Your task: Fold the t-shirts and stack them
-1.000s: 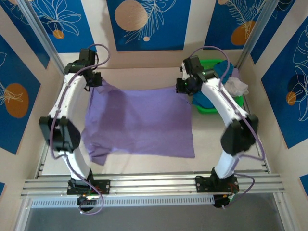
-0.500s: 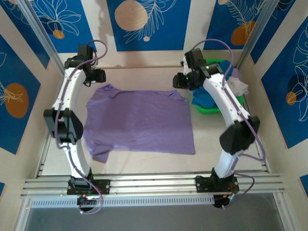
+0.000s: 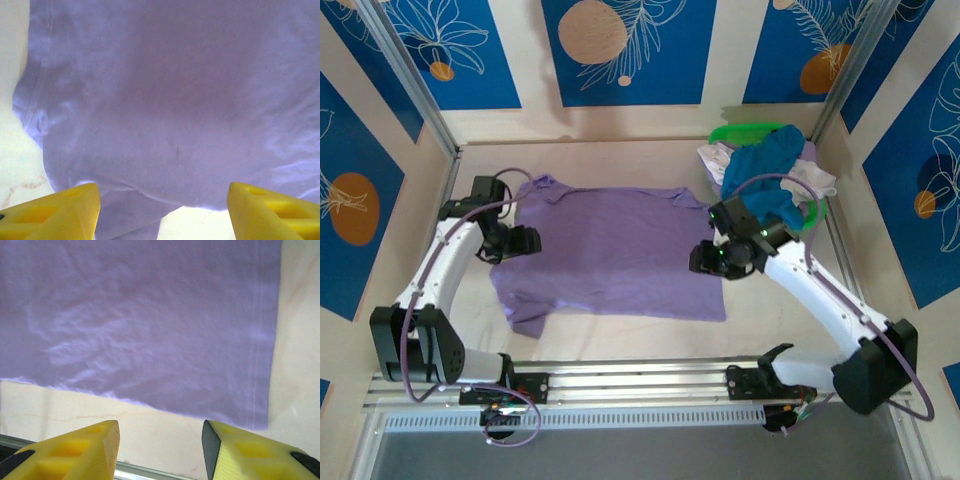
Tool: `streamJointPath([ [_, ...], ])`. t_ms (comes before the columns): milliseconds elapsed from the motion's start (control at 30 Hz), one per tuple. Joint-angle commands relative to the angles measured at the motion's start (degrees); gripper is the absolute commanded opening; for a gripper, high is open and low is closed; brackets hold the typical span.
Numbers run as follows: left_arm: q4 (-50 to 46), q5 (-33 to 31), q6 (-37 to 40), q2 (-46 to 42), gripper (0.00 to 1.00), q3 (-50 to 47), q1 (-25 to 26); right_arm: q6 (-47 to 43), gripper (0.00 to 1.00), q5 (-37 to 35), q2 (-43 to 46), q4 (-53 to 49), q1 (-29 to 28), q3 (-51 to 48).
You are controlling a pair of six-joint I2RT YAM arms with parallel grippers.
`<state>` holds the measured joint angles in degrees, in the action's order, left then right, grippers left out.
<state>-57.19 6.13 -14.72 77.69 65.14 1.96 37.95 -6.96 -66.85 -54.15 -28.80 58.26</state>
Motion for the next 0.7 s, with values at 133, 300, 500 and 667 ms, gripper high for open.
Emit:
streamJointPath([
  [133, 3.7, 3.6, -2.5, -0.8, 0.68, -6.5, -2.4, 4.9, 0.49, 5.0, 1.2, 7.2, 0.2, -8.8],
  [300, 5.9, 5.8, -2.8, 2.5, 0.68, -8.7, -3.6, 6.8, 0.49, 6.9, -1.1, 12.2, -1.3, -12.5],
  [500, 11.1, 7.6, -3.7, 7.7, 0.68, -11.6, -4.6, 7.3, 0.50, 8.3, -3.6, 15.8, -0.9, -15.4],
  [667, 15.0, 10.1, -4.9, 13.7, 0.68, -11.3, -4.6, 7.8, 0.50, 9.0, -2.3, 16.6, 0.0, -18.1],
])
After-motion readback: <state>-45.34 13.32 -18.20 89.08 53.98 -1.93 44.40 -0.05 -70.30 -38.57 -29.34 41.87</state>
